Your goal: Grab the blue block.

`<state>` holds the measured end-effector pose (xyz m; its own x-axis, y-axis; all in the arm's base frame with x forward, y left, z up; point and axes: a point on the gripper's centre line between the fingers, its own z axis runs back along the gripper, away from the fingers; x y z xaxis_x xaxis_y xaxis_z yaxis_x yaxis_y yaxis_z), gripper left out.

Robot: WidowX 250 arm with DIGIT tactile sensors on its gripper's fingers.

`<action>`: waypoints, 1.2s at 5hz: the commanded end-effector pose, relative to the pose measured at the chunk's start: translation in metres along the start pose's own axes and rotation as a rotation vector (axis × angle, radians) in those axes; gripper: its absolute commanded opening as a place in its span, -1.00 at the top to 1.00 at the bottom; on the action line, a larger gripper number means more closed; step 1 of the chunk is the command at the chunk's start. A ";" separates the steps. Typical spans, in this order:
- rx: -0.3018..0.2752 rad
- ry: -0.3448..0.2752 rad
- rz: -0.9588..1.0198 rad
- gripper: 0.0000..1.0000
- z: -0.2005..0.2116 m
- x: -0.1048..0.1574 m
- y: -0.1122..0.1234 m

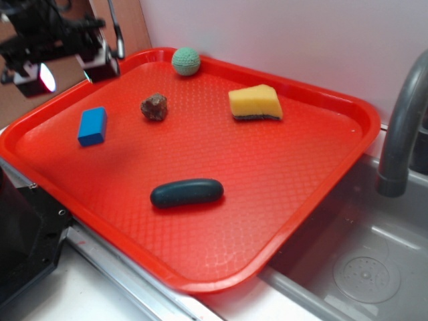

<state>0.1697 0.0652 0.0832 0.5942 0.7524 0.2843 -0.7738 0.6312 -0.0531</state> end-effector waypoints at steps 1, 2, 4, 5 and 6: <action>0.050 -0.012 0.000 -1.00 -0.042 0.015 0.013; 0.022 0.021 -0.013 -1.00 -0.061 0.008 0.009; 0.035 0.010 0.018 1.00 -0.068 -0.002 0.011; 0.046 0.004 0.048 1.00 -0.070 -0.003 0.016; 0.049 0.005 0.051 1.00 -0.072 -0.004 0.018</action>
<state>0.1761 0.0811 0.0136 0.5599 0.7772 0.2873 -0.8060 0.5912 -0.0283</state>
